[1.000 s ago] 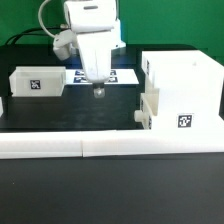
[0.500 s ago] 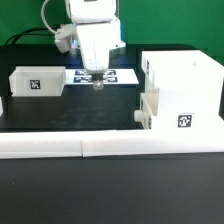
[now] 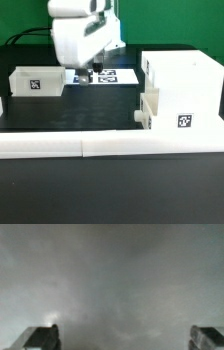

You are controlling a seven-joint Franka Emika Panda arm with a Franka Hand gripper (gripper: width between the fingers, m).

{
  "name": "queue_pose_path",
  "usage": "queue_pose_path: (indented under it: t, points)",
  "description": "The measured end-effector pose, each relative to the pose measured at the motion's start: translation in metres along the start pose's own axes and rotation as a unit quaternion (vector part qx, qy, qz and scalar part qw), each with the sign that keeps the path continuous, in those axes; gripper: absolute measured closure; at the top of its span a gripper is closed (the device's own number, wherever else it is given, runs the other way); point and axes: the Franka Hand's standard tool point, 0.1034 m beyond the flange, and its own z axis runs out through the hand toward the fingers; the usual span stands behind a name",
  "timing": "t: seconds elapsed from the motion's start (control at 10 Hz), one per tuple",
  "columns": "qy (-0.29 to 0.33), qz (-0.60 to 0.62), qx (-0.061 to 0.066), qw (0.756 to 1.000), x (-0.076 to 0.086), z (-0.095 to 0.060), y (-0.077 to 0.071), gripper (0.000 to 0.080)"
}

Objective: Assemble drawer

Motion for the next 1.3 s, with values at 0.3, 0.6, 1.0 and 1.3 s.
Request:
queue_pose_path:
  t: [0.3, 0.6, 1.0, 1.3]
  points:
    - [0.006, 0.104, -0.009, 0.994, -0.004, 0.001, -0.01, 0.0151]
    - [0.009, 0.2, -0.007, 0.98, -0.003, 0.001, -0.011, 0.0151]
    - [0.017, 0.373, -0.034, 0.927, -0.033, -0.009, -0.029, 0.0151]
    - [0.015, 0.495, -0.03, 0.868, -0.048, -0.011, -0.039, 0.0151]
